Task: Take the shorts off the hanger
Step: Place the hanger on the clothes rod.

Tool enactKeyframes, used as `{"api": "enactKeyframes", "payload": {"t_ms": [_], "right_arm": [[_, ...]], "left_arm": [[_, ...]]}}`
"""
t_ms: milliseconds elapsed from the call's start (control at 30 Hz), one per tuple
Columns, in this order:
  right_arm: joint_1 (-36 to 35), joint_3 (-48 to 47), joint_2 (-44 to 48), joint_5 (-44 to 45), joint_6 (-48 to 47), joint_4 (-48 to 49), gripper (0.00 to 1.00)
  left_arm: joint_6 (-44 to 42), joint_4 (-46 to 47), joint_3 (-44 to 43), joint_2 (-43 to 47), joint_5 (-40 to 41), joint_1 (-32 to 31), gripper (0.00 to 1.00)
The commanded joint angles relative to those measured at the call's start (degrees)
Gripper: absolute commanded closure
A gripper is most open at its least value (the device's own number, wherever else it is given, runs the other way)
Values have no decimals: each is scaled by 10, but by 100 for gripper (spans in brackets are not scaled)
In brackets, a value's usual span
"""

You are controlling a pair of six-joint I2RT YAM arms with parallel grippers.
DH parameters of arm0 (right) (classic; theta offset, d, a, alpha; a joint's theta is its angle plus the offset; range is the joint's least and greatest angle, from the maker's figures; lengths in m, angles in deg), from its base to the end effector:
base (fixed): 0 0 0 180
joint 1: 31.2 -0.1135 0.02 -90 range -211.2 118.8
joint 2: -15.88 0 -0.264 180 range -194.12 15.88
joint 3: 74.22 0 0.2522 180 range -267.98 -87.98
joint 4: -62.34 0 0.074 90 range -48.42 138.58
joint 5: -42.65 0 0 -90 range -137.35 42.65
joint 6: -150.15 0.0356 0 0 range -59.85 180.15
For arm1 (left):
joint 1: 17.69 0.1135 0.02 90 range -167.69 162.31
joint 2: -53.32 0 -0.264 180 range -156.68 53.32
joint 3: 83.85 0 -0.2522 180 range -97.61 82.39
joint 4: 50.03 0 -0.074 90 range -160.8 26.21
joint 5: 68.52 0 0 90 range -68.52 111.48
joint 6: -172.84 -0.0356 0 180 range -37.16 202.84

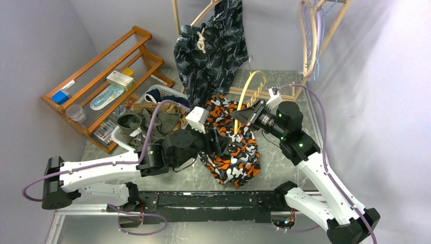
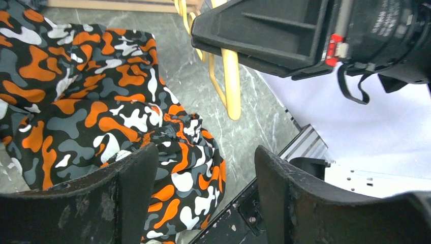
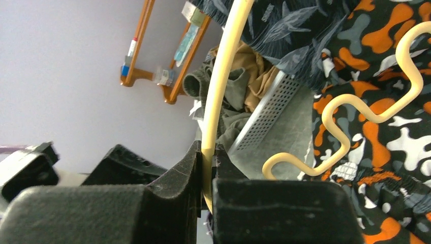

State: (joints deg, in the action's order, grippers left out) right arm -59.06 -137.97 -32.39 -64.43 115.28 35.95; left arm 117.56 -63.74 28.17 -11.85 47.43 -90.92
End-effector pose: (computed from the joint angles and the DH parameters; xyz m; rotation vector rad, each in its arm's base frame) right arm 0.1661 0.0996 0.3574 0.2228 1.9350 1.2748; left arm 0.0914 -0.2494 0.3454 0.2722 1.8256 -0.9653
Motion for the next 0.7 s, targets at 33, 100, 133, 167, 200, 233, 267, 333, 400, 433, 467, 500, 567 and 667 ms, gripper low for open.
{"api": "enactKeyframes", "payload": {"t_ms": [33, 100, 133, 167, 200, 233, 267, 333, 400, 433, 467, 500, 567, 667], "right_arm": [[-1, -60, -33, 5, -68, -11, 100], [-1, -97, -52, -5, -87, -23, 100], [-1, -116, -61, -7, -99, -29, 100], [-1, -136, -70, -6, -111, -37, 100], [-1, -158, -80, -5, -122, -48, 100], [-1, -178, -88, -5, -130, -57, 100], [-1, -198, -97, -3, -138, -63, 100], [-1, -227, -113, -3, -143, -63, 100], [-1, -252, -128, -9, -147, -55, 100], [-1, -268, -138, -7, -150, -55, 100], [-1, -285, -149, -1, -152, -58, 100], [-1, -300, -159, 4, -153, -57, 100], [-1, -329, -183, 11, -161, -52, 100], [-1, -374, -216, 36, -170, -57, 100]], "left_arm": [[6, -66, -2, 42, 54, 1, 26], [22, -87, 10, 59, 78, 2, 24], [34, -97, 17, 66, 89, 2, 23], [44, -108, 23, 73, 98, 2, 22], [53, -117, 28, 79, 104, 2, 21], [61, -127, 31, 84, 108, 2, 20], [69, -136, 34, 87, 113, 2, 19], [83, -155, 36, 91, 119, 3, 18], [91, -164, 37, 94, 123, 3, 17], [93, -165, 38, 94, 124, 3, 16], [95, -168, 38, 94, 125, 3, 15], [96, -169, 38, 93, 124, 3, 14], [96, -173, 34, 88, 122, 3, 10], [104, -202, 18, 73, 124, 5, 0]]}}
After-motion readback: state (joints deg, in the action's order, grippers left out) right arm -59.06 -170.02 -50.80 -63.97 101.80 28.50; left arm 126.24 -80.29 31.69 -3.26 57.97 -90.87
